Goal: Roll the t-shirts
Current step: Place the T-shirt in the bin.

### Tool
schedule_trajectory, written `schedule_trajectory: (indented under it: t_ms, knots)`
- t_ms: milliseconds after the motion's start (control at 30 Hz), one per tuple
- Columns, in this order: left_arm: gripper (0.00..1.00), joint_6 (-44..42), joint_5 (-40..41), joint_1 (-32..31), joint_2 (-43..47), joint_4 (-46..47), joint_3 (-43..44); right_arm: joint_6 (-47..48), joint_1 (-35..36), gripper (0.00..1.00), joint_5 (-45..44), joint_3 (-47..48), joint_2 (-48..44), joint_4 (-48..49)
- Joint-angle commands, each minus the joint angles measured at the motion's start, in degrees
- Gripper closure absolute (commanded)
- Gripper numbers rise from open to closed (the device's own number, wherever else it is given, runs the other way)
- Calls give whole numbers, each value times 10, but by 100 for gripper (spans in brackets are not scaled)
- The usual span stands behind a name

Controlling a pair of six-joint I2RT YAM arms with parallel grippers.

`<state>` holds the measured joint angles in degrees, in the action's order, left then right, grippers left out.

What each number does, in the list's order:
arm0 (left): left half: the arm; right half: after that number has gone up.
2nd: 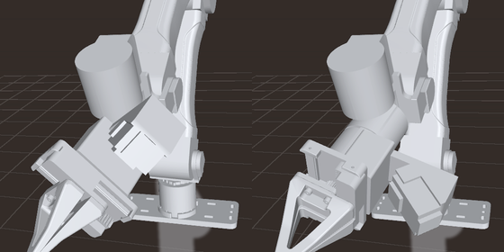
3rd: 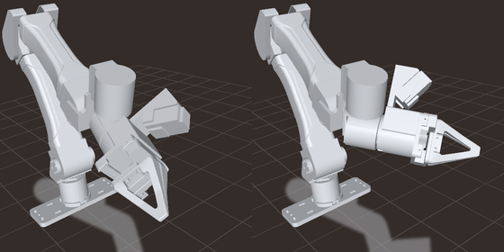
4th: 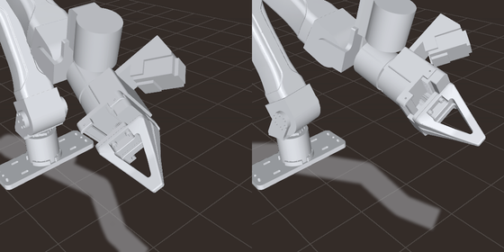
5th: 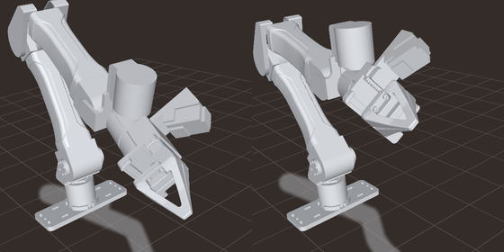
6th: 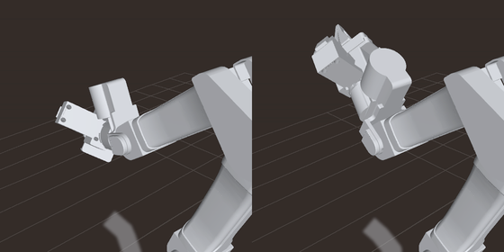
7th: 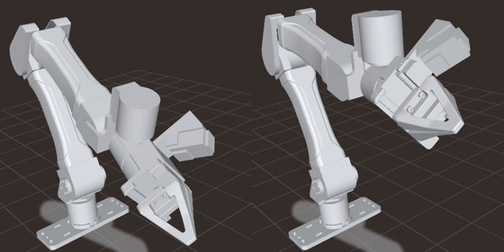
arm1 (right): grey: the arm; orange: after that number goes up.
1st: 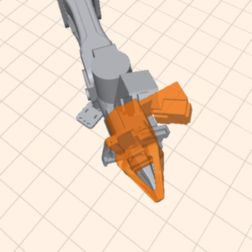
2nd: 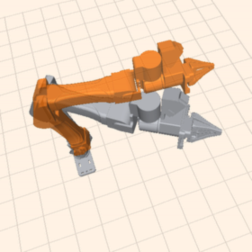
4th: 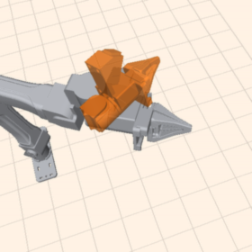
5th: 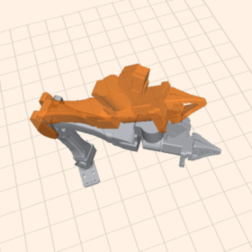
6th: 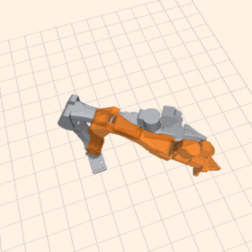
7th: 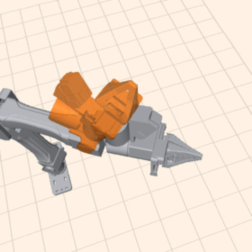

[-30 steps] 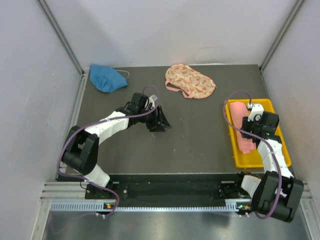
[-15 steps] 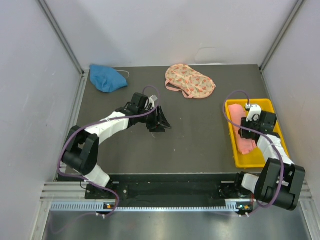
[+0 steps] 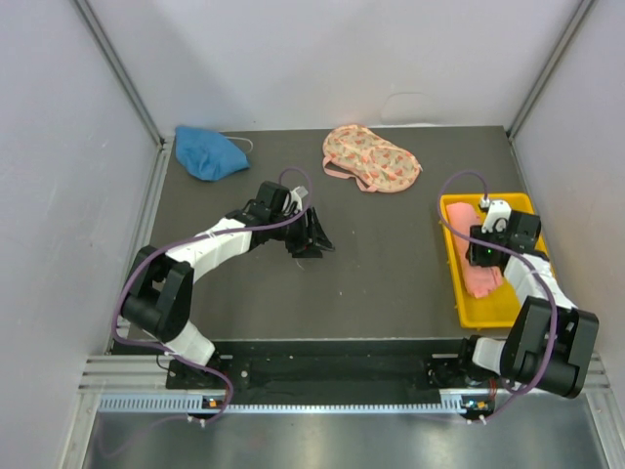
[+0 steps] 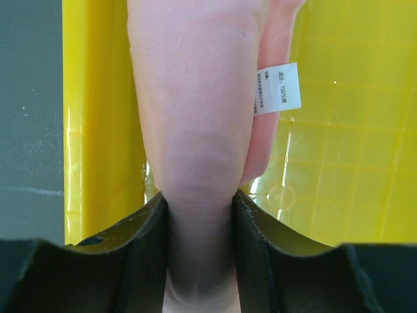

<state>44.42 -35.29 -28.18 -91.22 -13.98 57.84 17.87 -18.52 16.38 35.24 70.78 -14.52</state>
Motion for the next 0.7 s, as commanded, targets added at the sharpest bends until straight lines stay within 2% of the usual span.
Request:
schedule_trajectory:
  t_ms: [0,333,567,667]
  knots:
    - [45,-8,-3,1,17,16,7,1,-5,60,9,40,-1,3]
    - [45,-2,-6,1,16,25,3,0,-5,48,-2,61,-12,-41]
    - [45,-5,-3,1,17,23,0,-8,-6,44,-28,82,-9,-70]
    - [45,-3,-3,1,17,25,-2,-17,-5,38,-34,99,-10,-85]
